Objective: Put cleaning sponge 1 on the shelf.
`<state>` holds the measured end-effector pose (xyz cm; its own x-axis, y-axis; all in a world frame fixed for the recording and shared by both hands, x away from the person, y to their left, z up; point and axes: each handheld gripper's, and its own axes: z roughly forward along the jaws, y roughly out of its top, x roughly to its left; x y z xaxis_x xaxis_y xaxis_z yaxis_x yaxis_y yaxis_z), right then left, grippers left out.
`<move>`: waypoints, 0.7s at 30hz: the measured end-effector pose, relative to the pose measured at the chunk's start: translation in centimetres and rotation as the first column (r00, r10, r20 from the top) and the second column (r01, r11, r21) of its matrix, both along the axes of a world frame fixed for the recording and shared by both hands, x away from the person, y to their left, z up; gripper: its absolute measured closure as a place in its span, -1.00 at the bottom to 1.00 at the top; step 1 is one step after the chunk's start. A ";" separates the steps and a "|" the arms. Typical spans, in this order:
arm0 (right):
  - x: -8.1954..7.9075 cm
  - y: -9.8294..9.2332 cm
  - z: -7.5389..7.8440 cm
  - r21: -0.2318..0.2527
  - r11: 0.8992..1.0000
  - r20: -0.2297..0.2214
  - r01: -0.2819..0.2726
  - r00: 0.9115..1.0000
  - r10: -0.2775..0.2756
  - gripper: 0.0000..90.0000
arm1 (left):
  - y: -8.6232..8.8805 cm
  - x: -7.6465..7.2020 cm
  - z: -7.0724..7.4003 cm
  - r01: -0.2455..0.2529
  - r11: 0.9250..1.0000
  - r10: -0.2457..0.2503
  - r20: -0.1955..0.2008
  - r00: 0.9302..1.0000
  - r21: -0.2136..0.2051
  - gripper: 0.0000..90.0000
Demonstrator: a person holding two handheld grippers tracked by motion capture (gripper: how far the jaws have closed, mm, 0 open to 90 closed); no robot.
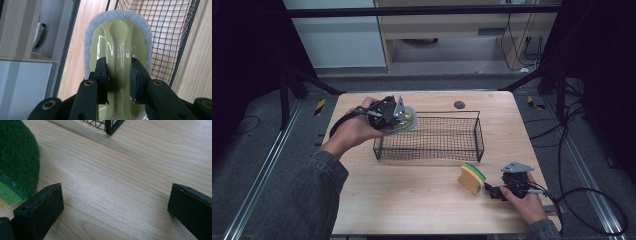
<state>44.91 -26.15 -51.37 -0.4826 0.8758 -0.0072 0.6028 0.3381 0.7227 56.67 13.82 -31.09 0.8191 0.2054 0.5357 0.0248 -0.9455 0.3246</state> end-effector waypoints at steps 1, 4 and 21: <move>0.0 0.0 0.0 -0.002 1.000 0.001 -0.001 1.000 0.001 -0.99 | -0.1 0.0 0.0 0.004 1.000 -0.004 -0.001 1.000 0.001 0.58; 0.0 0.0 0.0 -0.004 1.000 -0.001 -0.001 1.000 0.001 -0.99 | -0.4 -0.1 0.0 0.018 1.000 -0.018 0.005 1.000 -0.004 0.58; 0.0 0.0 0.0 -0.001 1.000 -0.002 -0.001 1.000 0.001 -0.99 | -0.7 0.3 -0.8 0.025 0.999 -0.025 0.010 1.000 0.025 0.57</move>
<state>44.91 -26.16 -51.35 -0.4832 0.8755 -0.0073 0.6038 0.3392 0.7214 56.99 13.09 -31.89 0.8183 0.1713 0.5487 -0.0025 -0.9535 0.3013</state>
